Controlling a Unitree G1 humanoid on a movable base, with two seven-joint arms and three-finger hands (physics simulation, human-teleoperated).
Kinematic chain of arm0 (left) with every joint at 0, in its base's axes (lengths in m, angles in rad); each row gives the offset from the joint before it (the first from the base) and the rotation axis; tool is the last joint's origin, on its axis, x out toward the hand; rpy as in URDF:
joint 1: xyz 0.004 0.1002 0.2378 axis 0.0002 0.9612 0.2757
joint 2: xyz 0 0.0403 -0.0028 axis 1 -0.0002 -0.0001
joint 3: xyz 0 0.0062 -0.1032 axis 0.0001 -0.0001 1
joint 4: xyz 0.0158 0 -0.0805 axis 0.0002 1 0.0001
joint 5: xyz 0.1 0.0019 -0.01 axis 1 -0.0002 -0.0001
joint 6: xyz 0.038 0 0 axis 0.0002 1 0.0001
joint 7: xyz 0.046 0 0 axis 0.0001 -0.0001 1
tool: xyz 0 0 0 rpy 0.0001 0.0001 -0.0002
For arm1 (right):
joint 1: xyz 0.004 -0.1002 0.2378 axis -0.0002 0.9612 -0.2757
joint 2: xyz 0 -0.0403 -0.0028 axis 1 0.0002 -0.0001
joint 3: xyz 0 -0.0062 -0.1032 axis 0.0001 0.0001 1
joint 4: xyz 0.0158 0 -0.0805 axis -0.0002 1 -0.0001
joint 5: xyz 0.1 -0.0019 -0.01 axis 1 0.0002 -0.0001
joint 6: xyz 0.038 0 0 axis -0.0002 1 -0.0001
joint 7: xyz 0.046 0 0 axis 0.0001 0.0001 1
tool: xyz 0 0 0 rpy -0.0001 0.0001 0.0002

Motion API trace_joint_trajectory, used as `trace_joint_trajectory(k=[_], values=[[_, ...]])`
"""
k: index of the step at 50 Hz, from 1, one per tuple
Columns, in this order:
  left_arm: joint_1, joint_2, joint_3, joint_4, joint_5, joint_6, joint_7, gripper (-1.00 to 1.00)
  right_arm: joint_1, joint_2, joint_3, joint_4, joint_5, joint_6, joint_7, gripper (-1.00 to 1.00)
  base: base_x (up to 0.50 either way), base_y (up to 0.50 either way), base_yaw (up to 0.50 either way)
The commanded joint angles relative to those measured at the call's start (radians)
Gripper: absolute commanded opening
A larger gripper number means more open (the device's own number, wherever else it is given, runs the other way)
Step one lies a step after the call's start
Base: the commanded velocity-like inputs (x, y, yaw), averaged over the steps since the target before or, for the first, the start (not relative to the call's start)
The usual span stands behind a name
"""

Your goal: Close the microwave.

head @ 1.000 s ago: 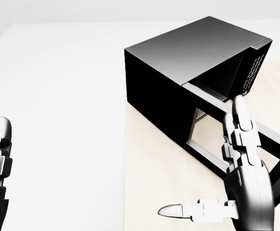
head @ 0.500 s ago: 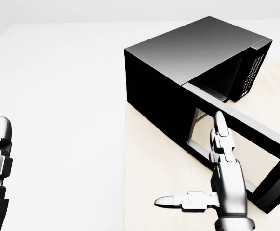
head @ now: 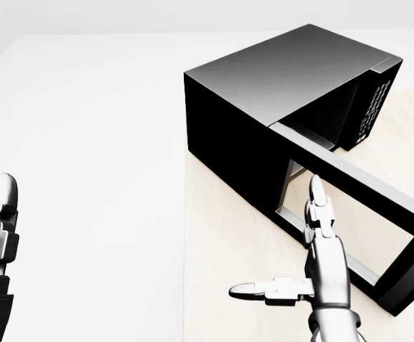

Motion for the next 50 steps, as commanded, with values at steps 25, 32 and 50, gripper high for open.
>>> trace_joint_trajectory(k=[25,32,50], values=[[0.006,0.001,-0.005,0.001,0.003,0.000,0.001,1.00,-0.078,-0.010,-0.030,0.130,0.002,-0.034,-0.026,1.00,0.00,0.00,0.00],[0.007,0.004,-0.009,0.005,0.004,0.000,0.004,1.00,-0.107,-0.017,-0.048,0.130,0.015,-0.014,-0.033,1.00,0.00,0.00,0.00],[0.008,0.005,-0.009,0.004,0.002,0.000,0.004,1.00,-0.175,-0.027,-0.059,0.151,0.014,0.018,-0.051,1.00,0.00,0.00,0.00]])
